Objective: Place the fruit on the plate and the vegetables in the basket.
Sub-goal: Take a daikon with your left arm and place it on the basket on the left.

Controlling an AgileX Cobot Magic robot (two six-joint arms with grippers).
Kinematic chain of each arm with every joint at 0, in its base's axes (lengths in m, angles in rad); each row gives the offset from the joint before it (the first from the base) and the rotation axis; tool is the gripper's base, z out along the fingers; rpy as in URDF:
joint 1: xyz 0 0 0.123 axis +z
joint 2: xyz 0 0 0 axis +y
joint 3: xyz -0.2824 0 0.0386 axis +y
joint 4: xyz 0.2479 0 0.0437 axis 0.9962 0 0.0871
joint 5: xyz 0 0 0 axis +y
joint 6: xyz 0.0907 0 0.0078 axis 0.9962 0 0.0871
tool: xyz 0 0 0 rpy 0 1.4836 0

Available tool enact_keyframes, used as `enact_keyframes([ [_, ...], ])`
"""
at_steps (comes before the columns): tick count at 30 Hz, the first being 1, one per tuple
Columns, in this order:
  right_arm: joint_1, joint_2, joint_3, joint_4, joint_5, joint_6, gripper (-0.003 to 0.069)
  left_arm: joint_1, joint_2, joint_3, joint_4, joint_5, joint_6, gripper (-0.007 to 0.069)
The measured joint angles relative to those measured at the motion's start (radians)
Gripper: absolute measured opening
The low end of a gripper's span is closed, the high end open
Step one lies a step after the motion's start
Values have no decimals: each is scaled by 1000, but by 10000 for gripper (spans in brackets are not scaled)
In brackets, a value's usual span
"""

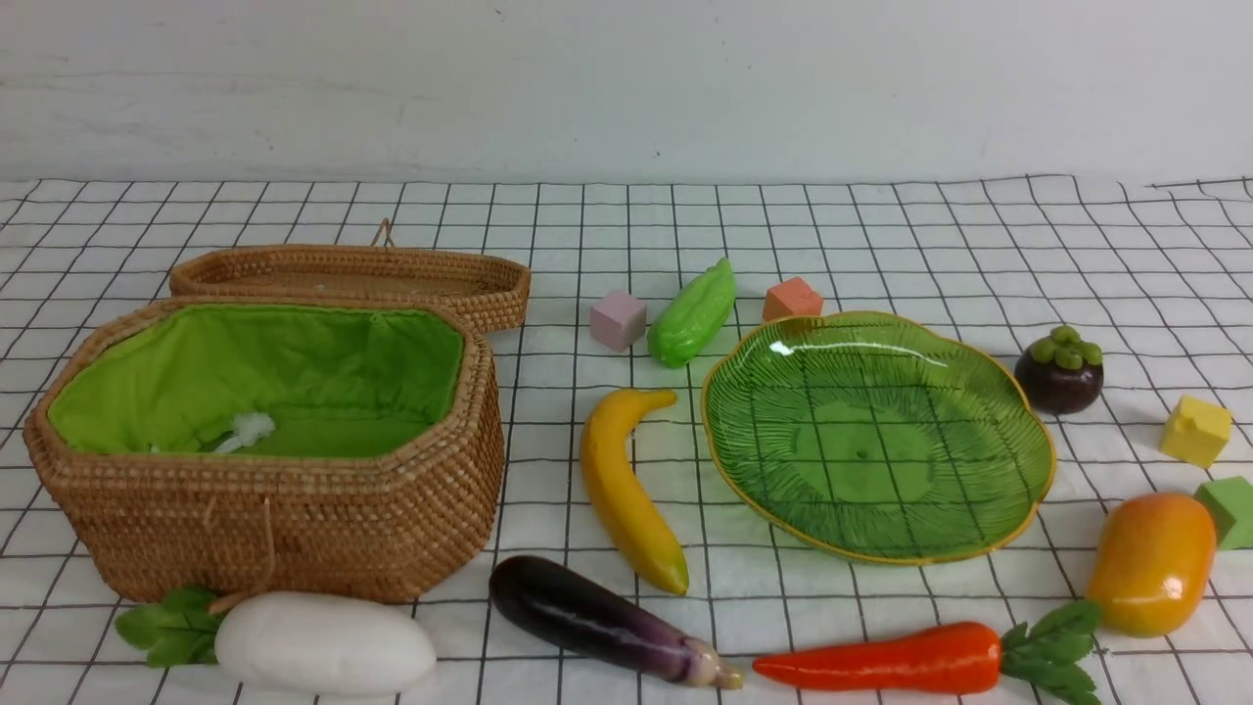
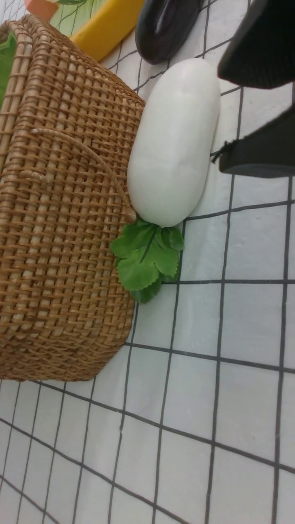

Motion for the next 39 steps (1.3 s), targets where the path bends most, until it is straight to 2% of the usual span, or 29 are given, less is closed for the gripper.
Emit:
enact_keyframes([
  [6, 0, 0, 0, 0, 0, 0, 246, 0, 0, 0, -41, -44, -11, 238],
  [8, 0, 0, 0, 0, 0, 0, 246, 0, 0, 0, -150, -97, -64, 238],
  [9, 0, 0, 0, 0, 0, 0, 246, 0, 0, 0, -150, -102, -64, 238],
  [10, 0, 0, 0, 0, 0, 0, 246, 0, 0, 0, -264, -150, -121, 238],
  [11, 0, 0, 0, 0, 0, 0, 246, 0, 0, 0, -277, -155, -127, 238],
  [12, 0, 0, 0, 0, 0, 0, 246, 0, 0, 0, -372, -198, -167, 238],
  [15, 0, 0, 0, 0, 0, 0, 246, 0, 0, 0, -519, -299, -200, 238],
  [16, 0, 0, 0, 0, 0, 0, 246, 0, 0, 0, -555, -350, -203, 237],
  [19, 0, 0, 0, 0, 0, 0, 246, 0, 0, -6, -604, -376, -203, 207],
  [20, 0, 0, 0, 0, 0, 0, 246, 0, 0, -11, -604, -367, -202, 198],
  [21, 0, 0, 0, 0, 0, 0, 246, 0, 0, -44, -597, -307, -181, 139],
  [24, 0, 0, 0, 0, 0, 0, 246, 0, 21, -122, -565, -218, -123, 49],
  [25, 0, 0, 0, 0, 0, 0, 246, 0, 58, -172, -547, -152, -83, 1],
  [26, 0, 0, 0, 0, 0, 0, 246, 0, 99, -230, -532, -101, -40, -13],
  [35, 0, 0, 0, 0, -10, 13, 246, 0, 450, -512, -470, 251, 136, -13],
  [37, 0, 0, 3, 61, -28, 55, 246, 0, 520, -552, -449, 322, 178, -13],
  [39, 0, 0, 7, 226, -68, 140, 246, 0, 593, -582, -445, 343, 199, -13],
])
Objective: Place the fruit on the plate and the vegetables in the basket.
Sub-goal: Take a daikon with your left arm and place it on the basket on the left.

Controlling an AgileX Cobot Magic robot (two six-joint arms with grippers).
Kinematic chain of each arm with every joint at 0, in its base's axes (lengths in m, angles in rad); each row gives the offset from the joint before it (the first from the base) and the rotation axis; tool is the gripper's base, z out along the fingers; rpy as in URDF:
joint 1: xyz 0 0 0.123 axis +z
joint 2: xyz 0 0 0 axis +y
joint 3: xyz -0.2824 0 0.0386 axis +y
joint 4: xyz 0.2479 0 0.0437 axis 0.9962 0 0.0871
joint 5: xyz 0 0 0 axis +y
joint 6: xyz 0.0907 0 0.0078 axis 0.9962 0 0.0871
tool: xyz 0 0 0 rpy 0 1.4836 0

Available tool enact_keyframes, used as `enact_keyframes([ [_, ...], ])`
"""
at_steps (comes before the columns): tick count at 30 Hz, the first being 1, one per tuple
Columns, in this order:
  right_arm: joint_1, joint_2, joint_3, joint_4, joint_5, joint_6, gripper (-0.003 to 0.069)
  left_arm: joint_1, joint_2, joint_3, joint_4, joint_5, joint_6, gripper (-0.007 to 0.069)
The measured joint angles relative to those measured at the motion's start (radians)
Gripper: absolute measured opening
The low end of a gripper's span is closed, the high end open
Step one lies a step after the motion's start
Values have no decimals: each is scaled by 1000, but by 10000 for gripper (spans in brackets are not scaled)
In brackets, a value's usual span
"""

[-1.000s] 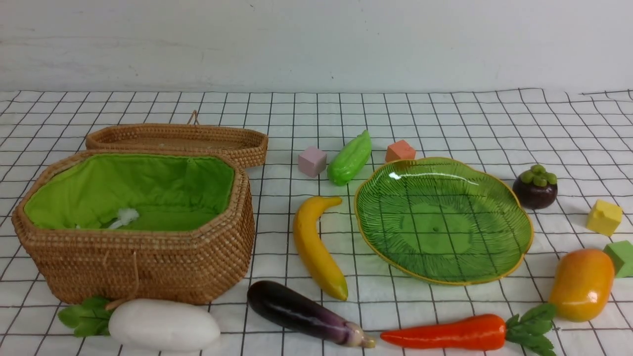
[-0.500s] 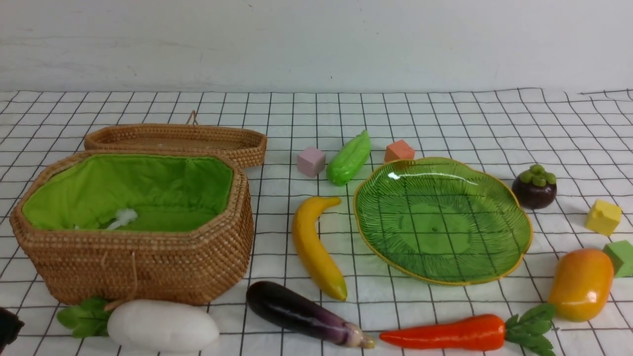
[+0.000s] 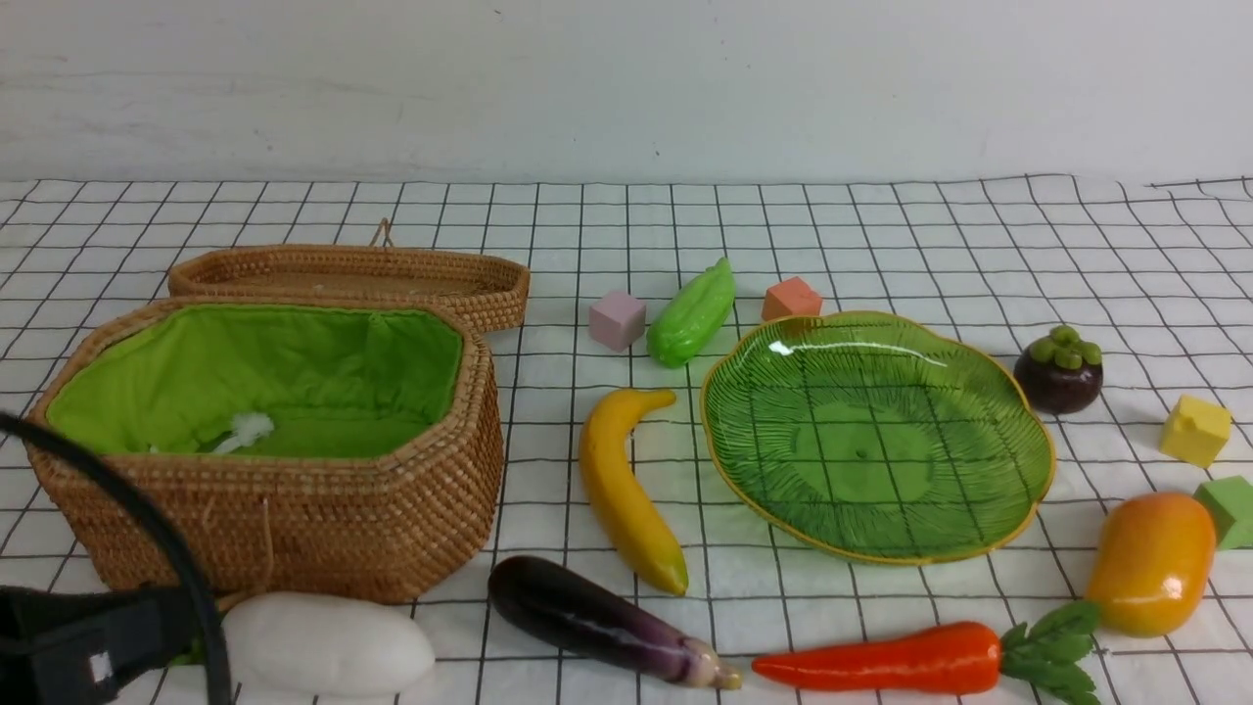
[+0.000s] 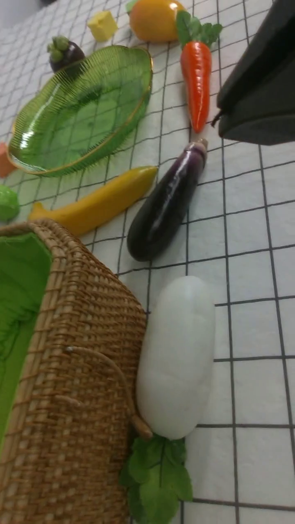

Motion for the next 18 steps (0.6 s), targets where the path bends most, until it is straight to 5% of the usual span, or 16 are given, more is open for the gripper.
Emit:
enact_keyframes([
  [8, 0, 0, -7, 381, -123, 91, 225, 0, 117, -68, -15, 161, 245, -13],
  [12, 0, 11, -103, 414, 58, 41, 157, -19, 154, -118, -6, 232, 298, -13],
  [18, 0, 270, -595, 303, 644, -220, 41, -176, 258, -242, 143, 319, 321, -13],
])
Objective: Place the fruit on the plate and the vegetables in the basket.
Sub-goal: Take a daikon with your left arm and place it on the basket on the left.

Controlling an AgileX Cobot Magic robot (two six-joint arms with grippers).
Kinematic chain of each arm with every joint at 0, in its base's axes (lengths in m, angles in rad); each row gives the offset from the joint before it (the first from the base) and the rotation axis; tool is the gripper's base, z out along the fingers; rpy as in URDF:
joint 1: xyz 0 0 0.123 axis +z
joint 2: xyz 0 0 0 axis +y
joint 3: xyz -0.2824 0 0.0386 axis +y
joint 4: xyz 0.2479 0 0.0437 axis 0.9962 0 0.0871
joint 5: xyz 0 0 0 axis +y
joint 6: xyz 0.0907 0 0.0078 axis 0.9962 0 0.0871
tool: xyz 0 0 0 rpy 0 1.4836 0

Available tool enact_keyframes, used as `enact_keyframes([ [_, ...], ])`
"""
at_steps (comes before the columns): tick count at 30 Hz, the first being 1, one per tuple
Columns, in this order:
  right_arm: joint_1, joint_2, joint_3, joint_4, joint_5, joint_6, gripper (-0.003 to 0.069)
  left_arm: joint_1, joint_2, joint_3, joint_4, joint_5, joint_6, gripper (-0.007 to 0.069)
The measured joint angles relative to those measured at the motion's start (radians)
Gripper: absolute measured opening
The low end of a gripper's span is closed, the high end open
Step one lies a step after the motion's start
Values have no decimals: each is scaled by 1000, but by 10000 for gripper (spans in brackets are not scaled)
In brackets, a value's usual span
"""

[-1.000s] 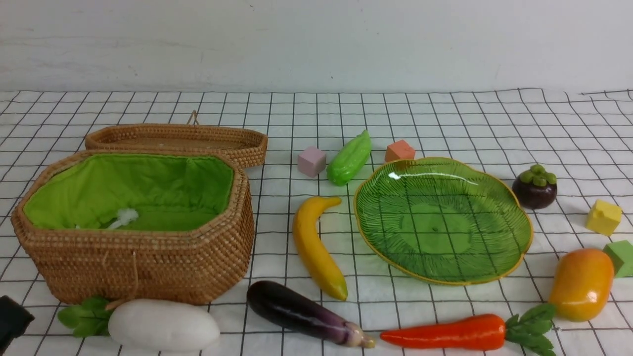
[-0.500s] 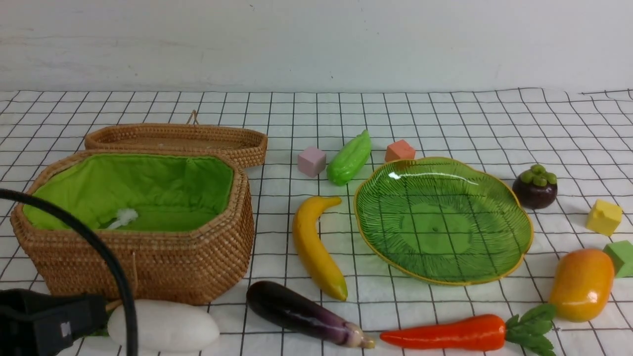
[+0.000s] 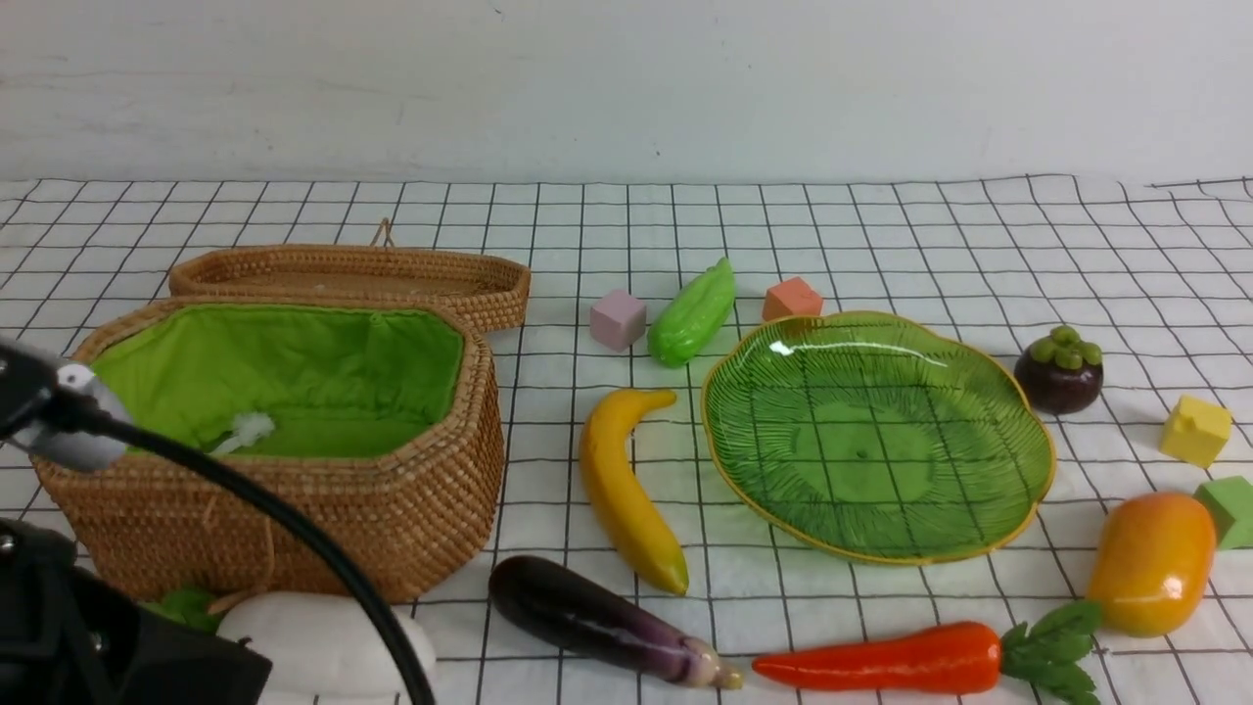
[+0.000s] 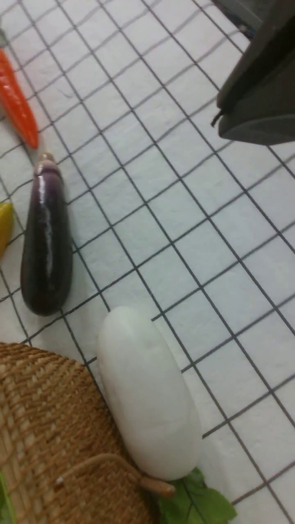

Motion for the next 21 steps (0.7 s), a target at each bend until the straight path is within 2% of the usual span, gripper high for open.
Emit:
enact_keyframes([
  [3, 1, 96, -195, -37, 188, -101, 34, -90, 54, -45, 106, 45, 18, -13],
  [5, 24, 145, -326, -44, 273, -183, 34, -163, 90, -59, 199, 62, 71, -13],
  [9, 79, 153, -476, -47, 305, -292, 34, -257, 152, -63, 329, 59, 153, -13],
  [13, 126, 152, -517, -45, 309, -348, 36, -280, 239, -64, 416, 0, 193, -8],
  [16, 140, 152, -513, -50, 309, -356, 35, -280, 291, -64, 435, -19, 234, 31],
  [20, 148, 152, -498, -81, 309, -359, 36, -280, 409, -64, 440, -43, 314, 235],
  [21, 148, 152, -498, -85, 309, -359, 36, -280, 414, -64, 440, -45, 317, 247],
])
